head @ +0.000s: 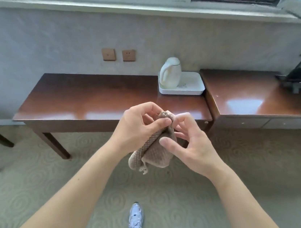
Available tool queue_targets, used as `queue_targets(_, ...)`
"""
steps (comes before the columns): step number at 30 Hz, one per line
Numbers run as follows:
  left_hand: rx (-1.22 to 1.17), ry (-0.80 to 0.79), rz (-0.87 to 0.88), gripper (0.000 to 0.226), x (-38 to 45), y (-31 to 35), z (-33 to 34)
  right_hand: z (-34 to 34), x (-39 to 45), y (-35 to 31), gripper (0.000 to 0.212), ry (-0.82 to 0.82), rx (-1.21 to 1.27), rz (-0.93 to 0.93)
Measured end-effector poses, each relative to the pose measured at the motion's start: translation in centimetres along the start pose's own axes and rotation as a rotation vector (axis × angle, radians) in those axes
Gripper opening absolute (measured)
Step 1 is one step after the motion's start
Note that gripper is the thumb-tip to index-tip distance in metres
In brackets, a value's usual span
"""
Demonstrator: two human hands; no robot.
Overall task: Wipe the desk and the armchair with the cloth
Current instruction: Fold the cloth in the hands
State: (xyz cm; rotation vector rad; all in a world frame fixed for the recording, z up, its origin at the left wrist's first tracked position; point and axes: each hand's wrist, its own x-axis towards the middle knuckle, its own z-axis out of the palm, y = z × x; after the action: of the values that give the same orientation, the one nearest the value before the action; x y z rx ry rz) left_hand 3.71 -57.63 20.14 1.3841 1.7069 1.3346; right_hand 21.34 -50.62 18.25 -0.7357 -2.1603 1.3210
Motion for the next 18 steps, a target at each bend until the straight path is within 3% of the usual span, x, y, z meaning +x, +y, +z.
queue_targets(6,-0.187,-0.125,0.041,0.009,9.9,-2.7,-0.9,-4.1,8.0,2.4,0.023,0.015,-0.162,0.127)
queue_targets(11,-0.324,-0.211,0.019,0.019,18.3,-4.2,-0.3,-7.9,13.0,4.7,0.031,-0.083,0.064,0.271)
queue_targets(15,-0.424,-0.31,0.016,0.017,23.9,-3.2,2.0,-10.5,15.5,7.1,0.025,-0.049,0.29,0.31)
queue_targets(18,-0.32,-0.289,0.044,0.015,28.2,-2.8,4.3,-13.5,17.5,9.8,0.019,-0.003,0.298,0.308)
